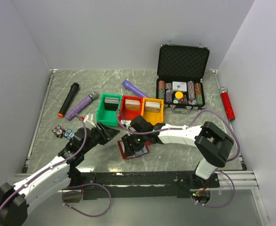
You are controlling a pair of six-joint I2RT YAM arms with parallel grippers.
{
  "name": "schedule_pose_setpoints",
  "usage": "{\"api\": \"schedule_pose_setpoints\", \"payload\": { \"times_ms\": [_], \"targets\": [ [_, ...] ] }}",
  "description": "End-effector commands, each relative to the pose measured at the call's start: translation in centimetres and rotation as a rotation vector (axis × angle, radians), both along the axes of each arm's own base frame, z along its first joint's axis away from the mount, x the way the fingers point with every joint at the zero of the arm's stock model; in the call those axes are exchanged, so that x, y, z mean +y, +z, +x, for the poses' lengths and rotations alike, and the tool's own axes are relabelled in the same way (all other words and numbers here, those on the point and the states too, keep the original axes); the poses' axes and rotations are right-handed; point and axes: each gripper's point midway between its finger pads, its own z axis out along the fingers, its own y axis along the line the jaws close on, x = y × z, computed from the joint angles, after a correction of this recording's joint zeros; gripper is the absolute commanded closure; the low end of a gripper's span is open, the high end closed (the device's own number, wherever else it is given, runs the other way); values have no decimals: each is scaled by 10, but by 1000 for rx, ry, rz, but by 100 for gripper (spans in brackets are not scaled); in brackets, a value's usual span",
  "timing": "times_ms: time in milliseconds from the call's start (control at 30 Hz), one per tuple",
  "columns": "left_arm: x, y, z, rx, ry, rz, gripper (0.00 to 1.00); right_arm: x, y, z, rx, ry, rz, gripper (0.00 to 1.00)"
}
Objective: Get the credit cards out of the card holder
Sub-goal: Open the card holder.
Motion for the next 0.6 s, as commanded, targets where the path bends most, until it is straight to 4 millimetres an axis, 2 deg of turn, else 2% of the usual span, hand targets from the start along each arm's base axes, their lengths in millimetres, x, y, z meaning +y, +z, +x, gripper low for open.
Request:
{"api": "schedule_pose_setpoints", "payload": {
  "times_ms": [0,200,267,467,567],
  "targets": [
    [-20,24,0,-32,-55,-172,57,10,6,0,-37,29,93,41],
    [-31,20,-4,-21,-120,-180,66,5,-1,-6,-27,25,108,39],
    [-31,13,-4,-2,-116,-174,69,4,-1,-7,-24,23,107,39],
    [-38,-8,-9,45,-150,-159,73,4,12,-6,-53,9,146,39],
    [-48,-12,-15,51,-200,-150,76,2,13,-5,-59,6,142,39]
  ]
}}
